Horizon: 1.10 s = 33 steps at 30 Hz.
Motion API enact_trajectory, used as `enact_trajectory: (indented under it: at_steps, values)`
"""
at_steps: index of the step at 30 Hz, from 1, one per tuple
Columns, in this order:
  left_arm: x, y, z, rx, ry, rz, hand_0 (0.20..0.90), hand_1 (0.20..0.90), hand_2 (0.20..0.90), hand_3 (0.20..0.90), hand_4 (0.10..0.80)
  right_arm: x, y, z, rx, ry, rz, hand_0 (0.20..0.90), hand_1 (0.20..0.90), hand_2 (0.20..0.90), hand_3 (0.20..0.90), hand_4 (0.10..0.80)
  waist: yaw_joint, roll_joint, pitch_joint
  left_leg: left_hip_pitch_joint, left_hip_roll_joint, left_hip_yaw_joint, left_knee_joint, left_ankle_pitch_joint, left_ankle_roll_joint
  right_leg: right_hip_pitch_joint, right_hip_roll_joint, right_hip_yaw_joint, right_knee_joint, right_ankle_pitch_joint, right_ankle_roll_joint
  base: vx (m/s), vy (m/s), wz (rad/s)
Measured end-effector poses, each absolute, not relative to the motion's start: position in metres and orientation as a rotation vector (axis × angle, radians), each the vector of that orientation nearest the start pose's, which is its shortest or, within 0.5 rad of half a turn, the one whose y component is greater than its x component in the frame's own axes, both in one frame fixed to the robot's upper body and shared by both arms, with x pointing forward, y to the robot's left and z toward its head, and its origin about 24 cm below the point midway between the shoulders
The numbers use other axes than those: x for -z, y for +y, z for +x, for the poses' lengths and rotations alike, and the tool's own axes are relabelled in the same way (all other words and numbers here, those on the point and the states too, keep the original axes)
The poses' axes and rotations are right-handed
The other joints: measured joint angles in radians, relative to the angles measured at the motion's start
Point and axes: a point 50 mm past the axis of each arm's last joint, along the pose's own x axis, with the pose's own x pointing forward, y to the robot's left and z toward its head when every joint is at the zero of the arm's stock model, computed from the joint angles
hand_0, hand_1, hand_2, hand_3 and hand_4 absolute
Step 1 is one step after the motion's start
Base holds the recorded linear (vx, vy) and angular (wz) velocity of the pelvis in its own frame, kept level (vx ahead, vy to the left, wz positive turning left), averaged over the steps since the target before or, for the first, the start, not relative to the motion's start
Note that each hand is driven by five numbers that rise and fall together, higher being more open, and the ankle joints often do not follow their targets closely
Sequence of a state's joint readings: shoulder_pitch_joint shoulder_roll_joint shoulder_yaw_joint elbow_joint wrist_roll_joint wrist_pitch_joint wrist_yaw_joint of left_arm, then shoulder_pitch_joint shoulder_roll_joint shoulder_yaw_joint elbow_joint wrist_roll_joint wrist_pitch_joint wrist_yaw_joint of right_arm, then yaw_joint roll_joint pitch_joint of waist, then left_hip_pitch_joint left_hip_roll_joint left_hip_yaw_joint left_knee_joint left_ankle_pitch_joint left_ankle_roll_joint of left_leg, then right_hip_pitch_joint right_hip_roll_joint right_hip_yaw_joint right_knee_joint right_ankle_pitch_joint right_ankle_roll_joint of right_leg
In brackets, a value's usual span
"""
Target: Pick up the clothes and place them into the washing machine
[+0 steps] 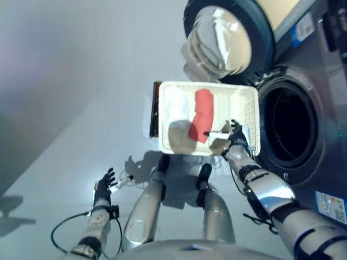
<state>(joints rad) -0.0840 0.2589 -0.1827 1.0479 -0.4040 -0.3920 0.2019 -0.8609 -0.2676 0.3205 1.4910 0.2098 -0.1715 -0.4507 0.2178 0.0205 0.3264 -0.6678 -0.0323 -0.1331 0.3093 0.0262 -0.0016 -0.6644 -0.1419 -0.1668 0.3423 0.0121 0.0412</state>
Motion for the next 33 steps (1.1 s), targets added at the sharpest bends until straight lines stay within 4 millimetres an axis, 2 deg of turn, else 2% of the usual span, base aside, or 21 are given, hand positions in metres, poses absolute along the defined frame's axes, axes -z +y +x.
enact_trajectory:
  at_steps: [8, 16, 18, 20, 24, 27, 29, 31, 32, 33]
  values:
    - [0.093, 0.234, 0.202, -0.354, 0.479, 0.046, 0.9, 0.9, 0.9, 0.9, 0.8, -0.06, -0.225, 0.377, 0.491, 0.311, -0.465, 0.9, 0.9, 0.9, 0.9, 0.8, 0.057, -0.009, 0.04, -0.129, -0.01, -0.012, 0.109, -0.023, 0.0, -0.108, -0.02, -0.018, 0.112, -0.038, -0.003, 0.018, 0.005, 0.13]
    - [0.079, 0.23, 0.217, -0.348, 0.407, 0.039, 0.9, 0.9, 0.9, 0.9, 0.8, -0.072, -0.232, 0.379, 0.575, 0.336, -0.492, 0.9, 0.9, 0.9, 0.9, 0.8, 0.09, -0.009, 0.046, -0.182, -0.037, -0.037, 0.142, -0.024, 0.003, -0.146, -0.054, -0.05, 0.158, -0.063, 0.002, 0.006, -0.007, 0.17]
    - [0.072, 0.225, 0.223, -0.326, 0.37, 0.035, 0.9, 0.9, 0.9, 0.9, 0.8, -0.075, -0.242, 0.377, 0.626, 0.347, -0.504, 0.9, 0.9, 0.9, 0.9, 0.8, 0.106, -0.003, 0.058, -0.195, -0.04, -0.038, 0.146, -0.024, 0.002, -0.156, -0.059, -0.056, 0.169, -0.066, 0.003, -0.009, 0.012, 0.13]
    - [0.067, 0.218, 0.228, -0.292, 0.342, 0.046, 0.9, 0.9, 0.9, 0.9, 0.8, -0.075, -0.256, 0.372, 0.679, 0.382, -0.522, 0.9, 0.9, 0.9, 0.9, 0.8, 0.121, 0.001, 0.061, -0.214, -0.056, -0.041, 0.151, -0.021, 0.002, -0.184, -0.081, -0.06, 0.203, -0.086, 0.005, -0.014, 0.029, 0.28]
    - [0.057, 0.207, 0.235, -0.24, 0.288, 0.055, 0.9, 0.9, 0.9, 0.9, 0.8, -0.08, -0.282, 0.363, 0.783, 0.415, -0.562, 0.9, 0.9, 0.9, 0.9, 0.8, 0.146, 0.041, 0.08, -0.25, -0.084, -0.051, 0.182, -0.025, 0.009, -0.226, -0.117, -0.067, 0.269, -0.119, 0.005, -0.015, 0.025, 0.24]
    - [0.055, 0.204, 0.237, -0.225, 0.283, 0.06, 0.9, 0.9, 0.9, 0.9, 0.8, -0.082, -0.286, 0.36, 0.838, 0.42, -0.612, 0.9, 0.9, 0.9, 0.9, 0.8, 0.155, 0.055, 0.082, -0.267, -0.096, -0.052, 0.205, -0.033, 0.014, -0.244, -0.132, -0.065, 0.305, -0.136, 0.005, -0.023, 0.026, 0.14]
    - [0.05, 0.199, 0.238, -0.202, 0.254, 0.057, 0.9, 0.9, 0.9, 0.9, 0.8, -0.091, -0.296, 0.358, 0.876, 0.434, -0.64, 0.9, 0.9, 0.9, 0.9, 0.8, 0.16, 0.061, 0.08, -0.286, -0.11, -0.052, 0.222, -0.04, 0.02, -0.271, -0.152, -0.058, 0.344, -0.157, 0.012, -0.017, 0.028, 0.16]
    - [0.045, 0.195, 0.24, -0.189, 0.228, 0.052, 0.9, 0.9, 0.9, 0.9, 0.8, -0.102, -0.31, 0.356, 0.918, 0.428, -0.666, 0.9, 0.9, 0.9, 0.9, 0.8, 0.167, 0.072, 0.074, -0.312, -0.121, -0.052, 0.238, -0.04, 0.021, -0.3, -0.155, -0.048, 0.359, -0.159, 0.015, -0.01, 0.041, 0.05]
    - [0.044, 0.194, 0.24, -0.184, 0.225, 0.051, 0.9, 0.9, 0.9, 0.9, 0.8, -0.106, -0.316, 0.354, 0.931, 0.421, -0.693, 0.842, 0.842, 0.842, 0.842, 0.759, 0.171, 0.074, 0.073, -0.32, -0.122, -0.05, 0.241, -0.04, 0.022, -0.313, -0.156, -0.038, 0.368, -0.159, 0.015, 0.0, 0.0, 0.0]
    - [0.045, 0.193, 0.239, -0.181, 0.226, 0.052, 0.9, 0.9, 0.9, 0.9, 0.8, -0.109, -0.321, 0.353, 0.942, 0.418, -0.709, 0.697, 0.697, 0.697, 0.697, 0.655, 0.177, 0.081, 0.069, -0.331, -0.124, -0.046, 0.248, -0.04, 0.022, -0.326, -0.156, -0.029, 0.376, -0.159, 0.015, 0.0, 0.0, 0.0]
